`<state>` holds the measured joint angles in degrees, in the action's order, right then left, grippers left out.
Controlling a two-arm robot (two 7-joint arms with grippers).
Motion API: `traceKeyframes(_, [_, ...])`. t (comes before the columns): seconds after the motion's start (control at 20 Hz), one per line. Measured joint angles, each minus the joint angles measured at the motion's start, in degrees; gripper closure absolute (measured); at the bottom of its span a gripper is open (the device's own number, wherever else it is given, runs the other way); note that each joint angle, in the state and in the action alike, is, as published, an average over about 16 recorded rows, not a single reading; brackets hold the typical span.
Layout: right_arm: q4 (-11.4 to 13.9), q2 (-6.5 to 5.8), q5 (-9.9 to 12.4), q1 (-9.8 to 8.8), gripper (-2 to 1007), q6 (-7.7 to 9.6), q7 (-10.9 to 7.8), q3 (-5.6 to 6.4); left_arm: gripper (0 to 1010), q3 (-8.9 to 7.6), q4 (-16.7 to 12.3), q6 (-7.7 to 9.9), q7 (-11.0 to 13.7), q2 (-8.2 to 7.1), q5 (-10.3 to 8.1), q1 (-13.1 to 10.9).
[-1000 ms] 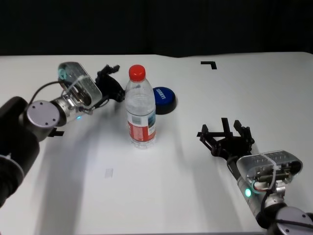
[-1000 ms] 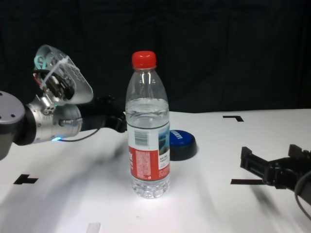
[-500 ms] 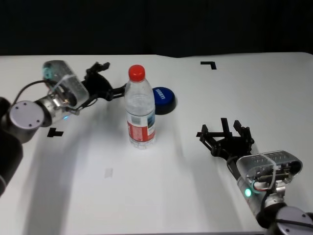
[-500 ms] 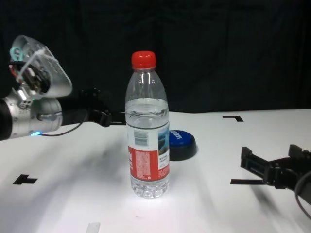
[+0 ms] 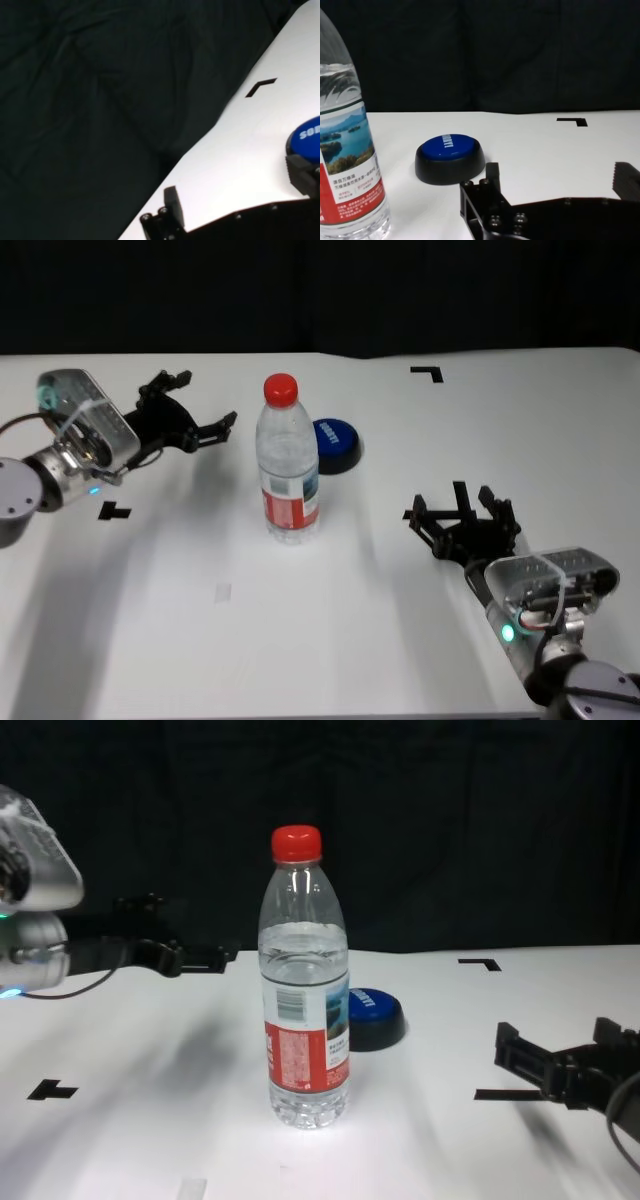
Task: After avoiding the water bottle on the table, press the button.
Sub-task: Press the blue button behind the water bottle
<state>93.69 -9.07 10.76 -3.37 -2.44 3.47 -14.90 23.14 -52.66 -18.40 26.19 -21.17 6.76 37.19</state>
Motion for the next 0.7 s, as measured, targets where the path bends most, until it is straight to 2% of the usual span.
traceKeyframes(0.35, [0.0, 0.0, 0.0, 0.0, 2, 0.0, 0.0, 0.0, 7, -2.21, -8.39, 3.89, 0.95, -3.69, -3.42, -4.87])
traceKeyframes(0.7, [0.0, 0.0, 0.0, 0.0, 2, 0.0, 0.0, 0.0, 7, -5.1, -15.09, 8.1, 1.39, -6.36, -7.71, -9.57])
